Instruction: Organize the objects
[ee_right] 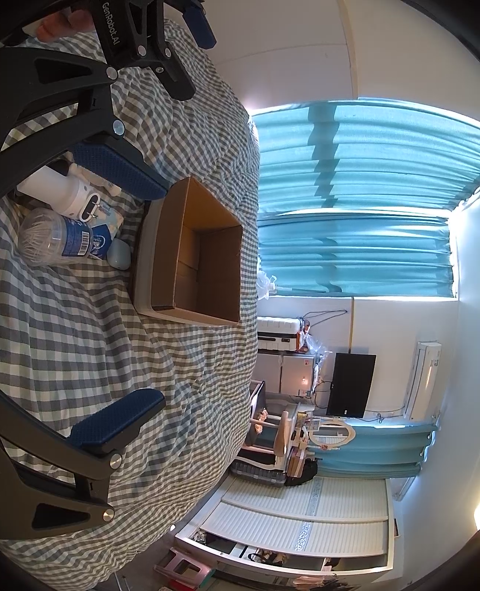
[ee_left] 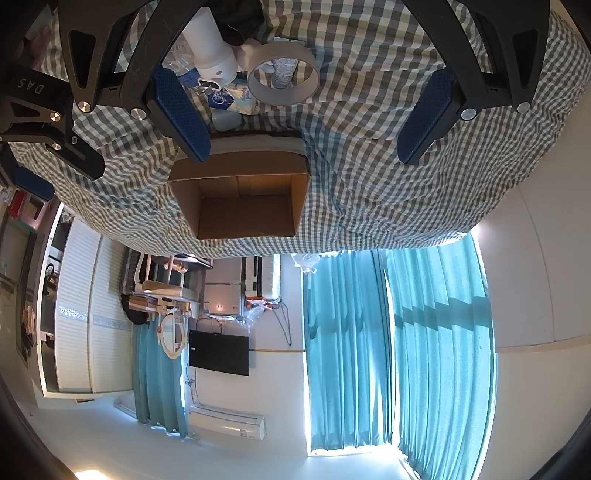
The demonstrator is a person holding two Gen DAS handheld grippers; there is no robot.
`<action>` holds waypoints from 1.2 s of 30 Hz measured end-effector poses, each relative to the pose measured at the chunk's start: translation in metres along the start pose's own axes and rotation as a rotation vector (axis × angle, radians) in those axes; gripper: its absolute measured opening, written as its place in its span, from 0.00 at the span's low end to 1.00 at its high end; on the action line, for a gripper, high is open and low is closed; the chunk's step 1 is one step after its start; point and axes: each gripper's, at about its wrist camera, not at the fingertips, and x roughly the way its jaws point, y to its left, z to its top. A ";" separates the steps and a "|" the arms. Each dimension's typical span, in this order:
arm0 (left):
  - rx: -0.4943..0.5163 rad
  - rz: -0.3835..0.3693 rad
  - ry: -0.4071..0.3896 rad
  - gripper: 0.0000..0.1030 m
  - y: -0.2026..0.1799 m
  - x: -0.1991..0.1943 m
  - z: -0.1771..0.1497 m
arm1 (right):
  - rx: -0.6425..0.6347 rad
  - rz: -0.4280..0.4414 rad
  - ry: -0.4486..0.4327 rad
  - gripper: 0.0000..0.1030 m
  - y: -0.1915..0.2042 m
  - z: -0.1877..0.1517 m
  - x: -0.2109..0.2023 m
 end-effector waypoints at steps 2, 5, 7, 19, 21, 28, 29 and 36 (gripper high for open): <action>0.001 -0.001 0.001 1.00 0.000 0.000 0.000 | 0.000 0.000 0.000 1.00 0.000 0.000 0.000; 0.002 -0.003 0.003 1.00 -0.001 0.001 -0.001 | 0.001 0.000 0.000 1.00 0.000 0.000 0.000; 0.002 -0.005 0.006 1.00 -0.001 0.001 -0.001 | 0.002 0.002 -0.001 1.00 -0.001 0.000 0.000; 0.001 -0.012 0.011 1.00 -0.001 0.002 -0.006 | -0.002 0.003 0.005 1.00 0.001 -0.001 0.000; 0.001 -0.012 0.012 1.00 -0.001 0.002 -0.007 | 0.000 0.004 0.005 1.00 0.000 -0.001 0.000; 0.000 -0.012 0.013 1.00 0.000 0.002 -0.007 | 0.001 0.003 0.003 1.00 0.001 -0.001 0.000; 0.001 -0.012 0.012 1.00 0.000 0.002 -0.007 | 0.002 0.003 0.003 1.00 0.002 0.000 -0.001; 0.002 -0.011 0.012 1.00 0.000 0.001 -0.008 | 0.000 0.002 0.001 1.00 0.002 0.000 -0.001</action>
